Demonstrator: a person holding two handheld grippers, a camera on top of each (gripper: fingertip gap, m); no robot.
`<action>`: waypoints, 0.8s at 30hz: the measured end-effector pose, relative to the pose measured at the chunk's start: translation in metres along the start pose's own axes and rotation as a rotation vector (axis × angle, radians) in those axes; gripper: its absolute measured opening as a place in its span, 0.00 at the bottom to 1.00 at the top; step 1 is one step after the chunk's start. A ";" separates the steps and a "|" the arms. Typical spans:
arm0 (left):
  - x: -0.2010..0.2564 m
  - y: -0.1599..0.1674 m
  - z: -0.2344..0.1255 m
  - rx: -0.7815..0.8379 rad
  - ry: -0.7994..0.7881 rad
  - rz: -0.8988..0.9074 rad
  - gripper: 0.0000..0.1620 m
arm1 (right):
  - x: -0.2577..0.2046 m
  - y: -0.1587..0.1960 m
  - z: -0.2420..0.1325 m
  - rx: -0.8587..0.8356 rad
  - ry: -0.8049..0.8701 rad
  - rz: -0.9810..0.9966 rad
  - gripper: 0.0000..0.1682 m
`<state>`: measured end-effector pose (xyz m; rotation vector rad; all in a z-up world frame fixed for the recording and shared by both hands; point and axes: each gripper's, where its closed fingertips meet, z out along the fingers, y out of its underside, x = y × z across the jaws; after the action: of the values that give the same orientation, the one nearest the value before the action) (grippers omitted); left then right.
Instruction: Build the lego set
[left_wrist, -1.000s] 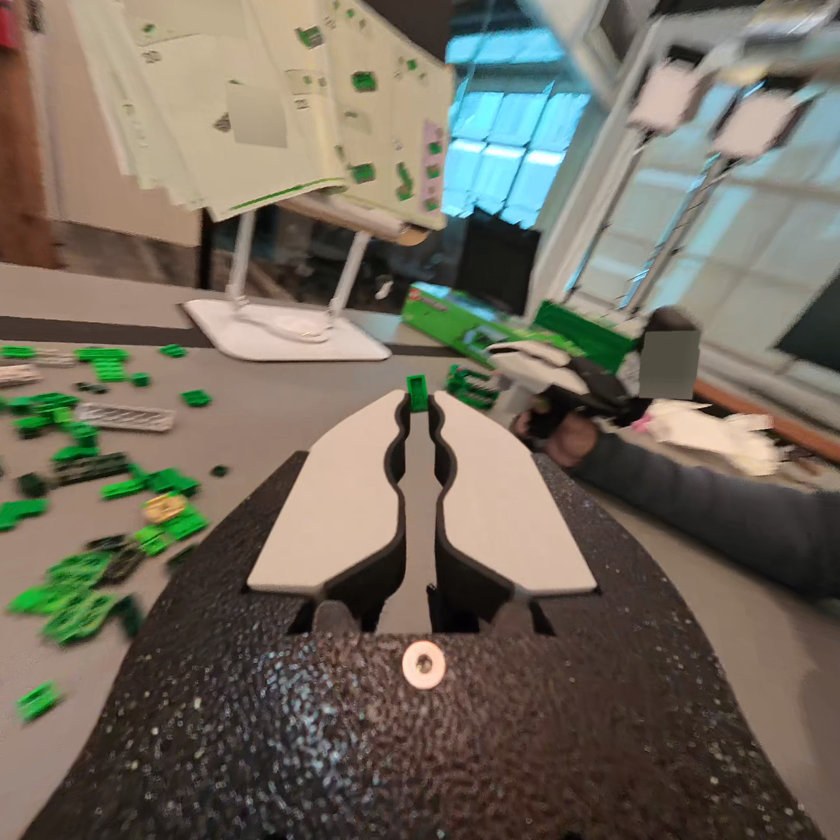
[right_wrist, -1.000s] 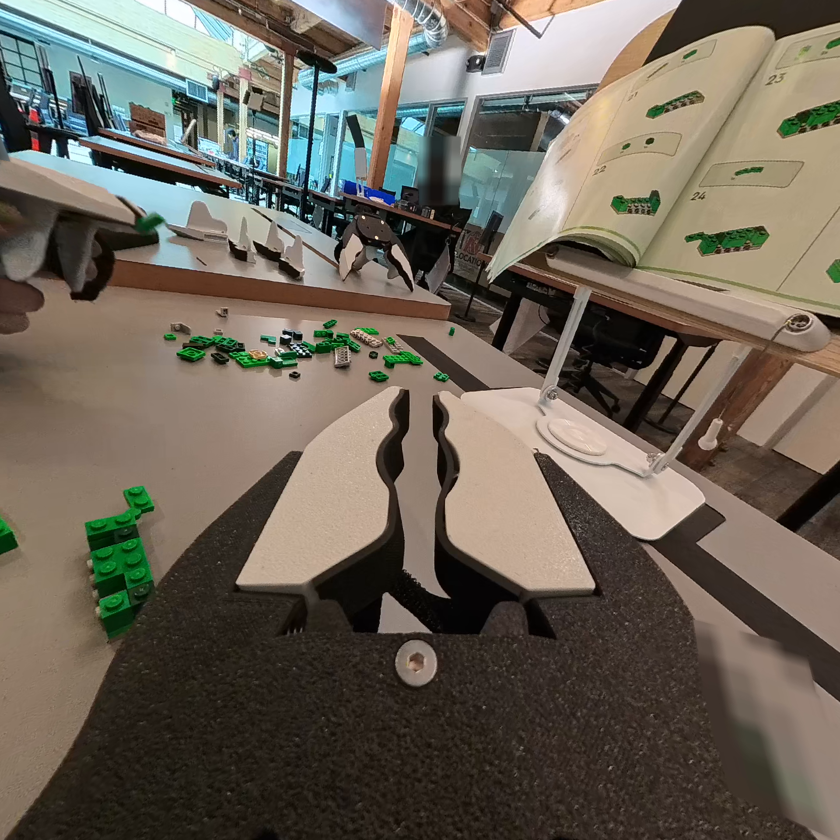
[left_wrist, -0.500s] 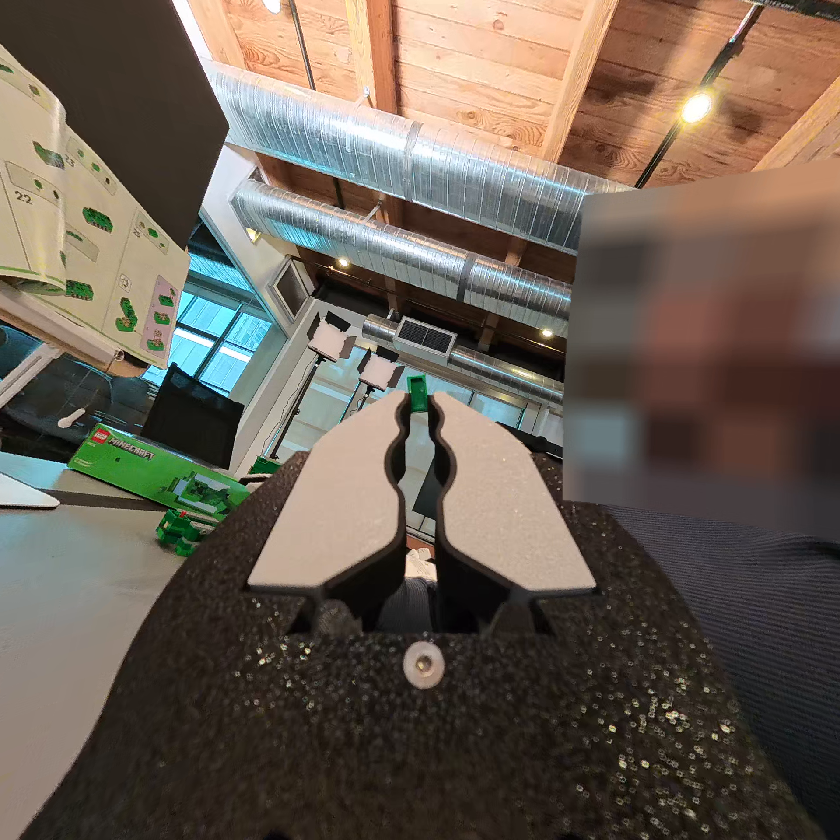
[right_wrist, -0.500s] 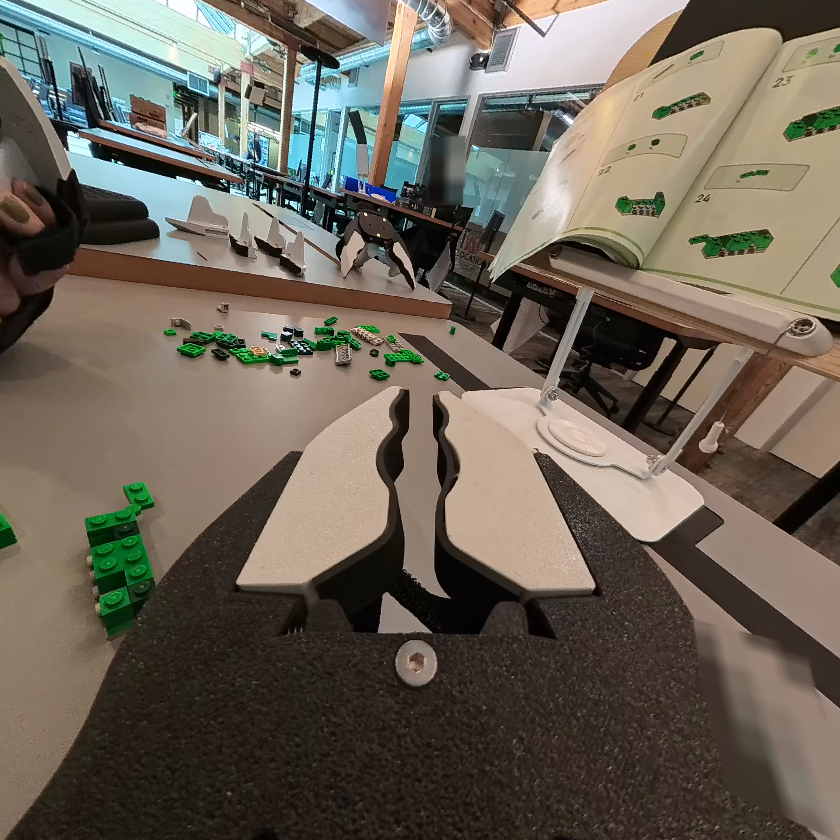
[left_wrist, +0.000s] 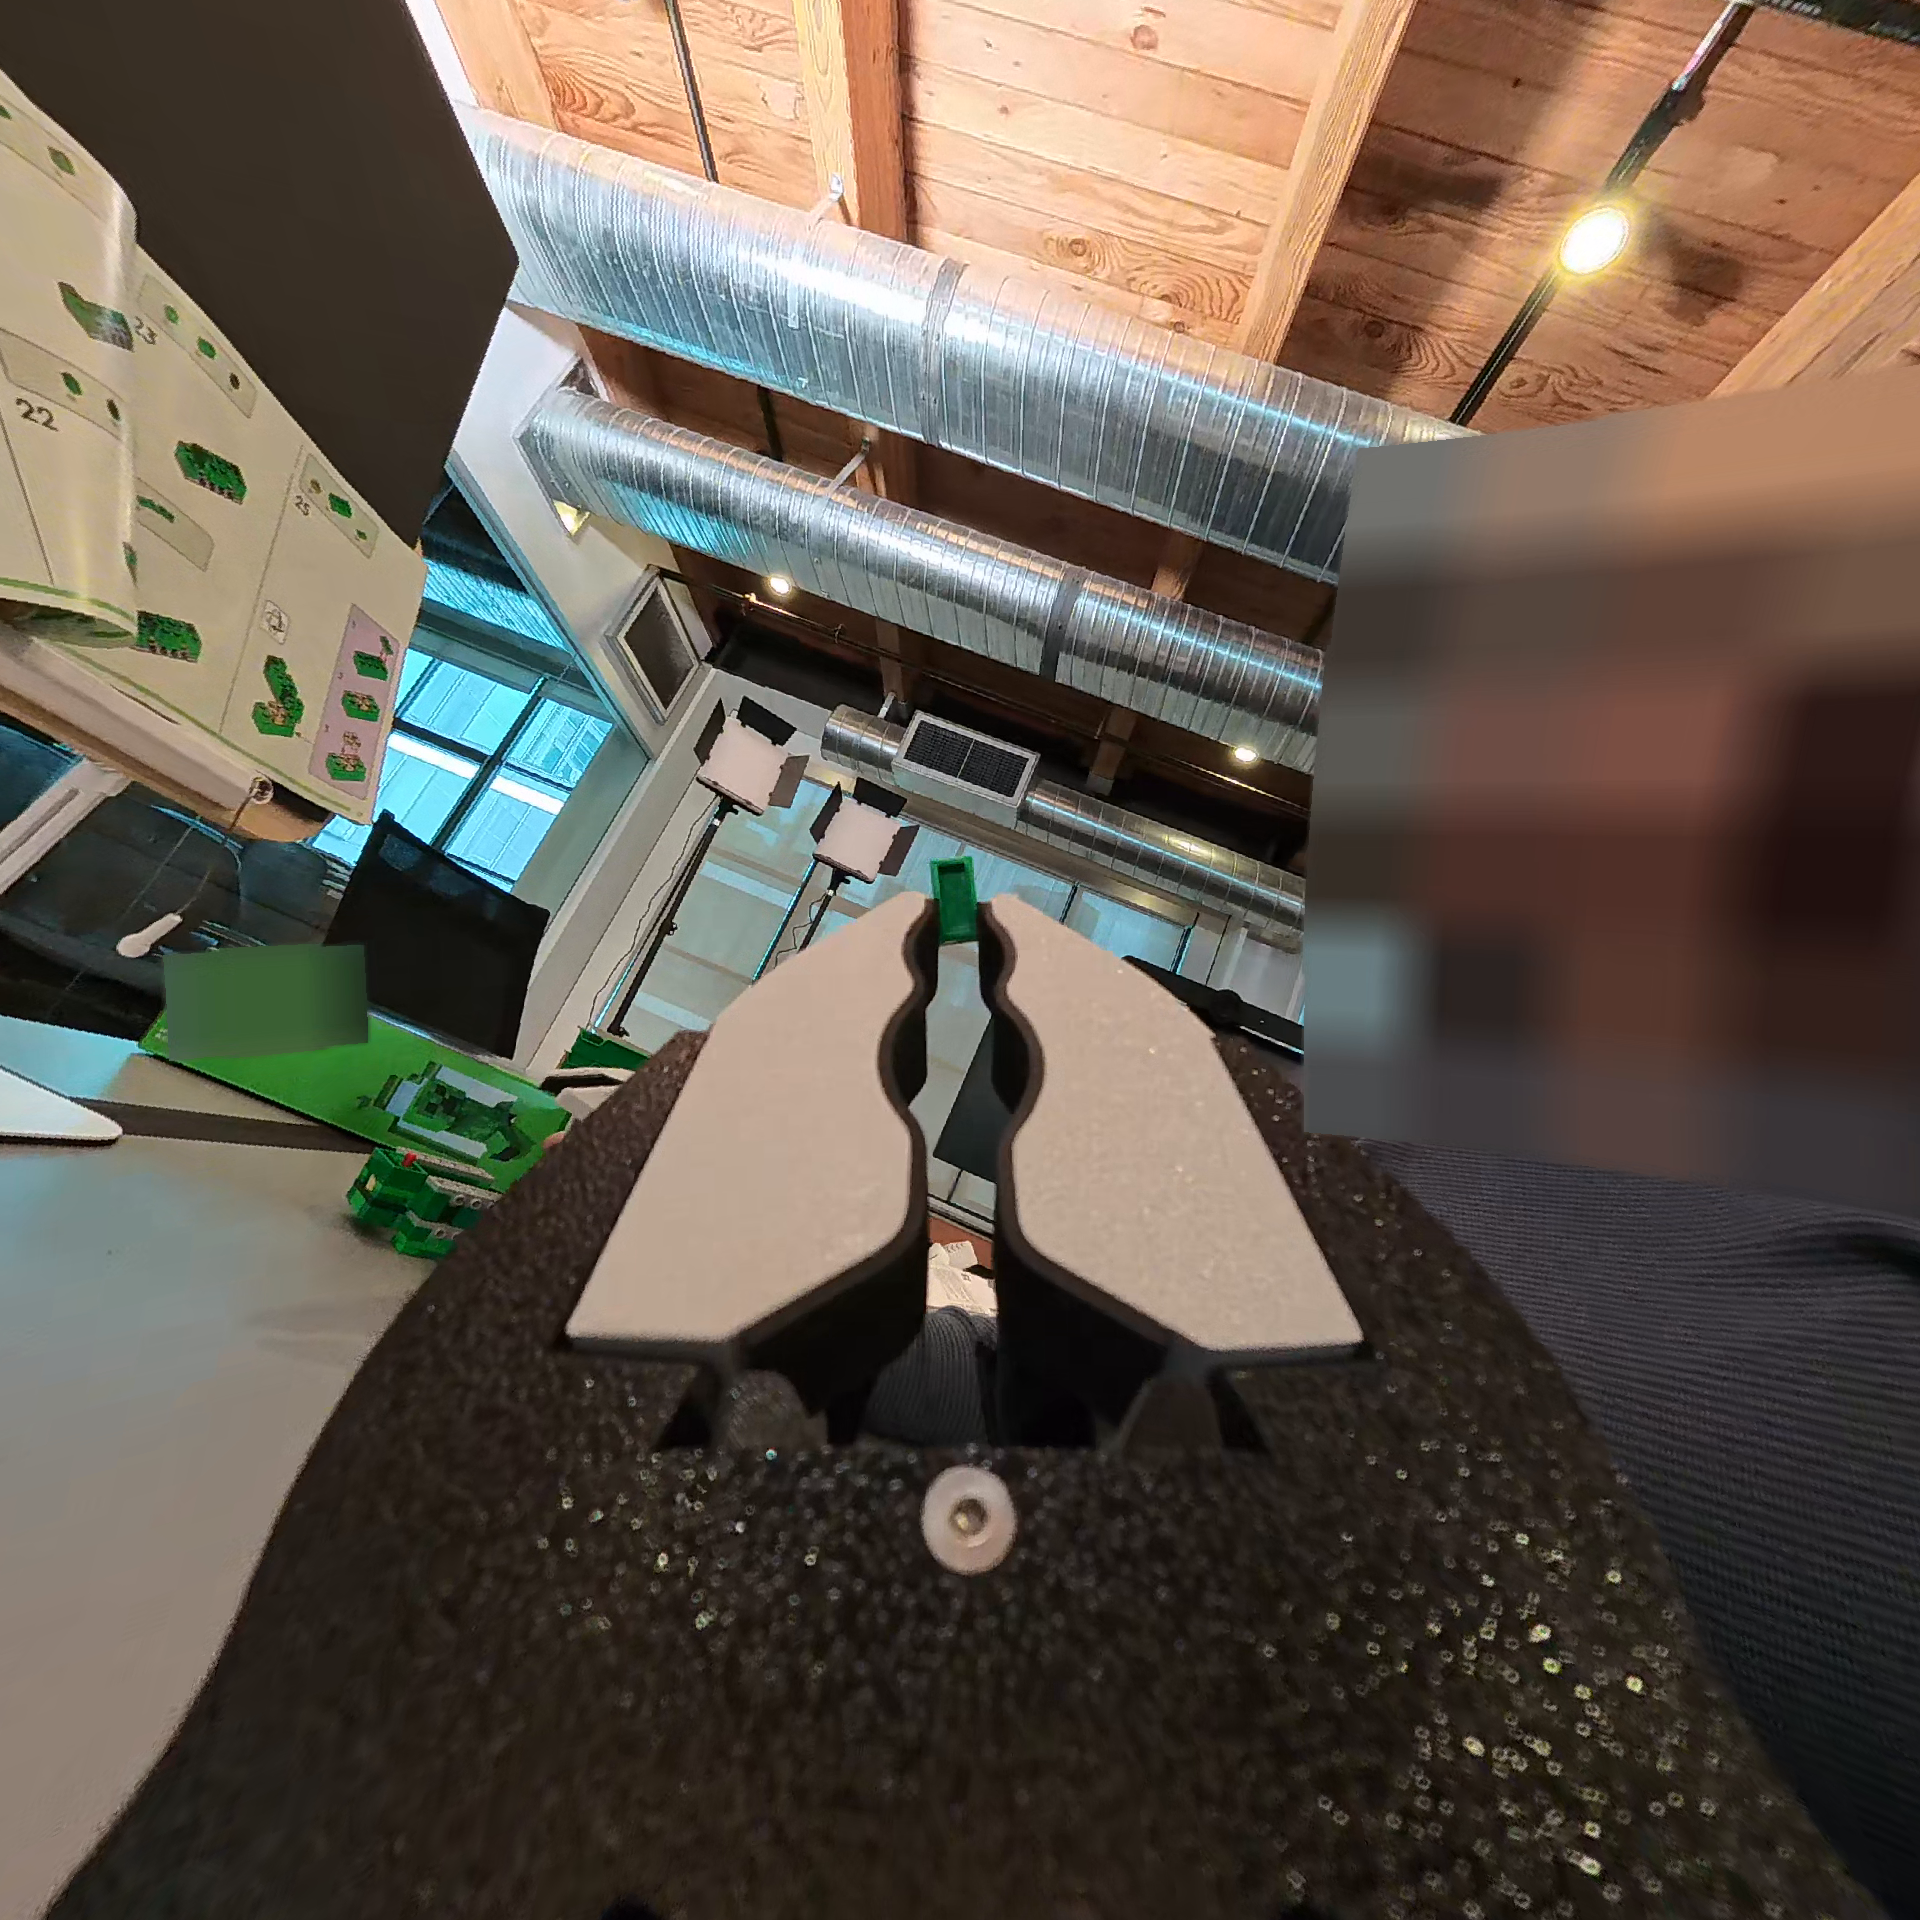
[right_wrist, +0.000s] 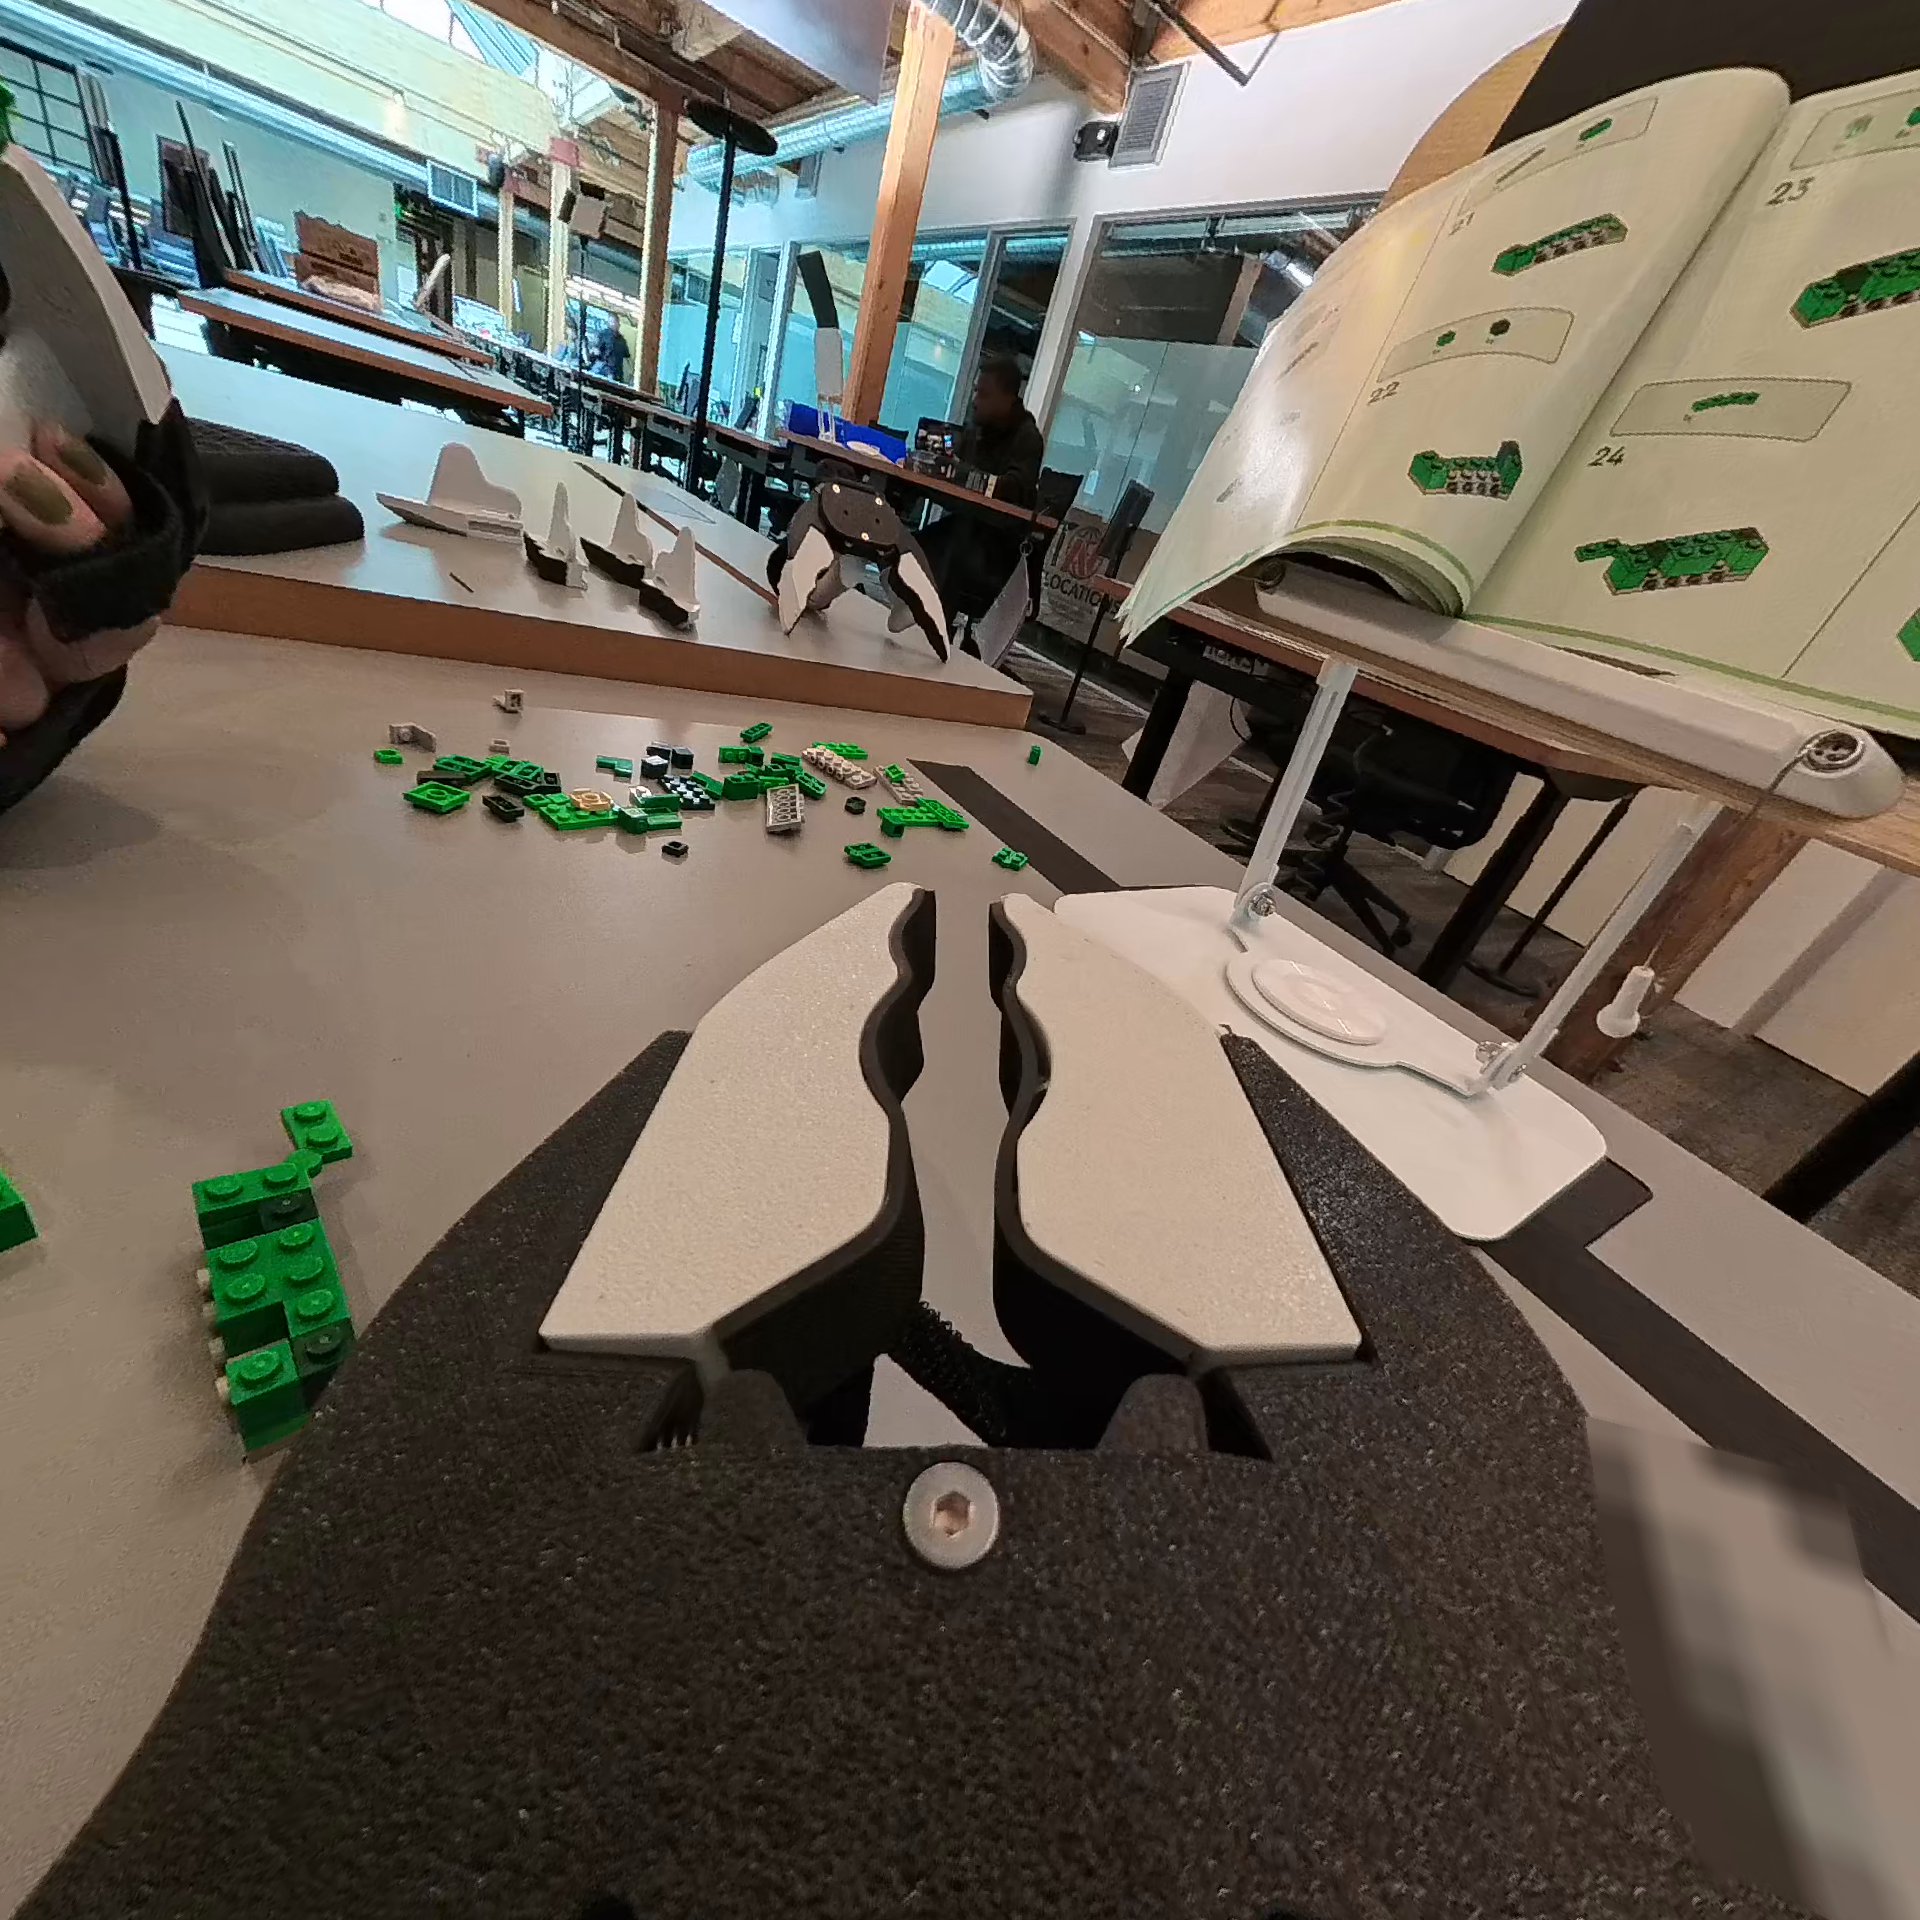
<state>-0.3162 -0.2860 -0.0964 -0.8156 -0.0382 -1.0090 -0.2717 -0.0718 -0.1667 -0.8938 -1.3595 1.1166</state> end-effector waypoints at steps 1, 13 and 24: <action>0.000 0.000 0.000 -0.001 -0.001 -0.002 0.04 | 0.000 0.000 0.000 0.000 0.000 0.000 0.05; -0.002 0.002 0.000 -0.012 -0.009 -0.006 0.04 | 0.000 0.000 0.000 -0.001 0.000 -0.001 0.05; -0.002 0.001 0.001 -0.018 -0.013 -0.004 0.04 | 0.000 0.000 0.000 -0.002 0.000 -0.003 0.05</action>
<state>-0.3161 -0.2838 -0.0976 -0.8387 -0.0415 -1.0091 -0.2719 -0.0718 -0.1671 -0.8931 -1.3616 1.1134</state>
